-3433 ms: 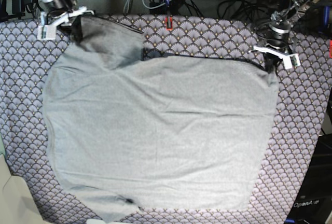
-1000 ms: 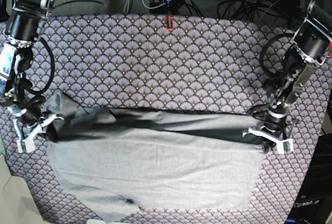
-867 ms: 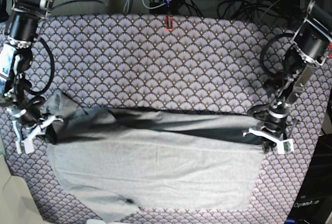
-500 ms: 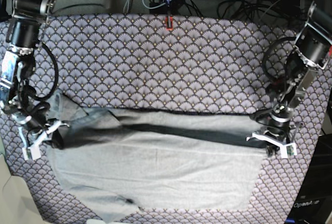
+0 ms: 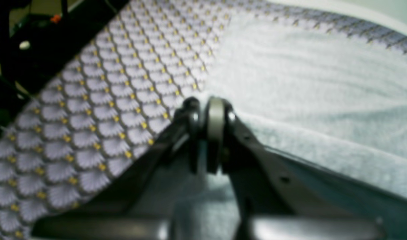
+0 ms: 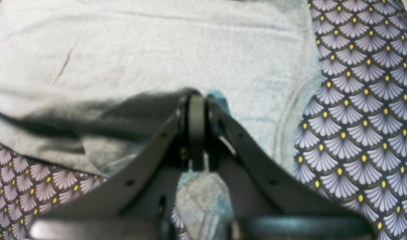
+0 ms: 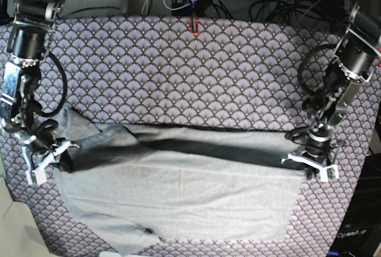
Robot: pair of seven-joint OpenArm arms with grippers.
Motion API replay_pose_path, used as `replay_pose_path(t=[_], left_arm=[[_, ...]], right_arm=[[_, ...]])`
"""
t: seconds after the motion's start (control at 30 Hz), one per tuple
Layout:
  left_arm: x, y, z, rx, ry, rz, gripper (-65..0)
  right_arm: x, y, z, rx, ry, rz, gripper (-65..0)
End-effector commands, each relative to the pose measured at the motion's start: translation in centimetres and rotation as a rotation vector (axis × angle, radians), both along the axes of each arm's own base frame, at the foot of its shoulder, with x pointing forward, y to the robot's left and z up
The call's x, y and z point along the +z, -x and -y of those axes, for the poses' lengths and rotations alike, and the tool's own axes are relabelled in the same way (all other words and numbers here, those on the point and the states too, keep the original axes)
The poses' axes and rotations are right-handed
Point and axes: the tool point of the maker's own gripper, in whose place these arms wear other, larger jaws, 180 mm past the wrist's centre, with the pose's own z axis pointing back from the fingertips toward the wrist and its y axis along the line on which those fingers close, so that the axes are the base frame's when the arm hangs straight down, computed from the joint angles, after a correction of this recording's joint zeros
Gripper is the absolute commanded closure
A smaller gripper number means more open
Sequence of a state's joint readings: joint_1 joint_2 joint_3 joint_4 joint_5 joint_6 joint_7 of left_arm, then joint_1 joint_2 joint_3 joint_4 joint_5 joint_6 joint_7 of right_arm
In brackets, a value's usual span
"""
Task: Fold the T-shirt properly
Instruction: 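Lift the shoulders with both grippers and fold them toward the hem, then lower the folded shoulder edge onto the shirt body with both grippers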
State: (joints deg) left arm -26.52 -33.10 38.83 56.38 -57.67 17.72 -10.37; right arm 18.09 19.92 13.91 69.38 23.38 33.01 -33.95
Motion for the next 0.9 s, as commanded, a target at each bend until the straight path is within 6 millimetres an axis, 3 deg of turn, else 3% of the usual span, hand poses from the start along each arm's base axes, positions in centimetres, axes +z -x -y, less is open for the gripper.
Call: replay_pose_path(t=[0.0, 0.07, 0.17, 0.3, 0.37, 0.43, 0.6, 0.73, 0.87], left_arm=[[3.3, -1.6, -0.8, 0.004, -0.024, 0.087, 0.0], [3.3, -1.6, -0.8, 0.003, -0.025, 0.086, -0.6], [3.4, -1.7, -0.8, 0.003, -0.025, 0.088, -10.9], [3.4, -1.7, -0.7, 0.001, -0.024, 0.091, -31.2], [3.4, -1.6, -0.5, -0.003, -0.022, 0.093, -38.2], [3.5, -1.6, -0.4, -0.005, -0.020, 0.095, -39.5], [3.1, -0.8, 0.2, -0.023, -0.009, 0.088, -39.0], [2.2, 1.2, 1.7, -0.075, 0.011, 0.072, -39.0], [-0.3, 4.8, 2.5, -0.115, 0.020, 0.010, -39.1]], right_arm=[[2.5, -1.2, 0.6, -0.008, -0.002, 0.075, 0.0], [2.4, -1.1, 0.6, -0.007, 0.000, 0.069, 0.0], [2.3, -1.0, 0.6, -0.007, 0.002, 0.062, -2.7], [2.2, -0.9, 0.7, -0.007, 0.004, 0.057, -19.7], [2.0, -0.8, 0.7, -0.007, 0.004, 0.053, -28.2], [1.5, -0.4, 0.7, -0.008, 0.003, 0.042, -31.7], [1.3, -0.1, 1.2, -0.013, 0.011, 0.034, -31.9], [-0.4, 1.8, 1.9, -0.015, 0.034, -0.011, -32.3], [-2.6, 4.6, 1.8, -0.002, 0.054, -0.061, -32.4]])
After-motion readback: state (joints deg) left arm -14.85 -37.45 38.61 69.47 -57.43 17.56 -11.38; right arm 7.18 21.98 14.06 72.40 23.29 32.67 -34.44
